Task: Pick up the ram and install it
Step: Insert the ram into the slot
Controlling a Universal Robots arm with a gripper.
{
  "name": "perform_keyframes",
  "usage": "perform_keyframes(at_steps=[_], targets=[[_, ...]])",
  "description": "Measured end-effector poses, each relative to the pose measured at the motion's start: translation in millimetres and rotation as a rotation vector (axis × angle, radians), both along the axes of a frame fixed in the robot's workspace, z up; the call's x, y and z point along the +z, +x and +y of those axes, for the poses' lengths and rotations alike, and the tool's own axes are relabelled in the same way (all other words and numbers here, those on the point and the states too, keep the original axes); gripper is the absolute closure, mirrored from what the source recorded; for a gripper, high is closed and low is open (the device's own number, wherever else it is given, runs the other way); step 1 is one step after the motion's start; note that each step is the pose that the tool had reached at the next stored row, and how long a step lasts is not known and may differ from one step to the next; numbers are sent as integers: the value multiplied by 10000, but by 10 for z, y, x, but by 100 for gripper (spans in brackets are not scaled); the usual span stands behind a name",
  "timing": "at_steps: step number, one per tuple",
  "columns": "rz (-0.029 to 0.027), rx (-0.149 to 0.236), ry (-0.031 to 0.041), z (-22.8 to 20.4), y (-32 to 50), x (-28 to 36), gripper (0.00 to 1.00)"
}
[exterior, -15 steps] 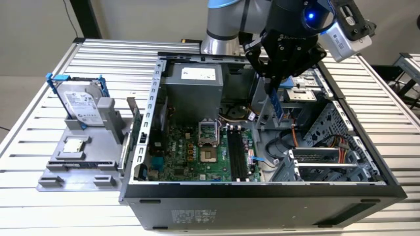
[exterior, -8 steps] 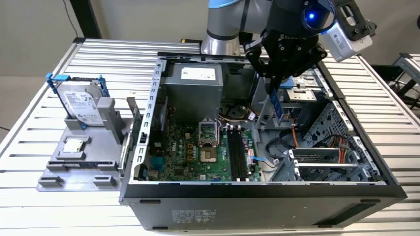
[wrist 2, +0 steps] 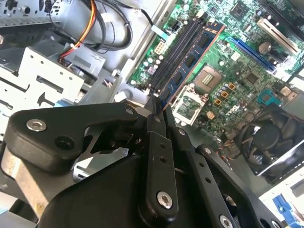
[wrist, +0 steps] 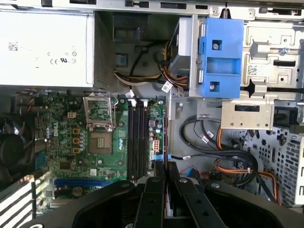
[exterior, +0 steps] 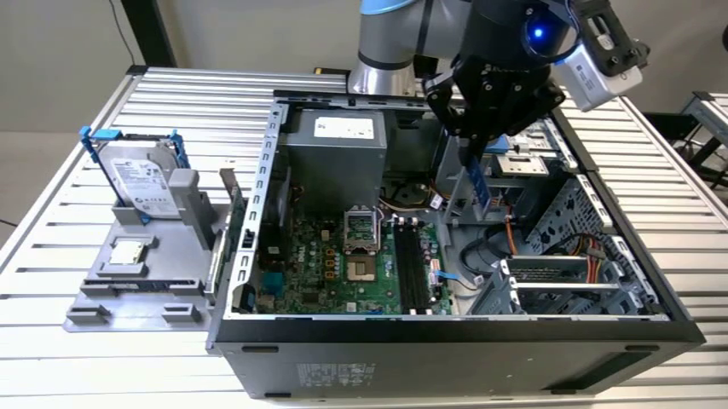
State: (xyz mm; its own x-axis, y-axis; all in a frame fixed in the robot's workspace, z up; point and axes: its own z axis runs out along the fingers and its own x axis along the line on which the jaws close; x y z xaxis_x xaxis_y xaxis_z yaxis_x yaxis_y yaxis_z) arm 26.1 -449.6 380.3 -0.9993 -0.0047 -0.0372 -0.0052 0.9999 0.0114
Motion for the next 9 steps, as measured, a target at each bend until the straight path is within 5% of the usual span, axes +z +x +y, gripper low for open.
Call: perform_keyframes(at_steps=[9], targets=[[0,-274,-4,10,-1,-163,100]])
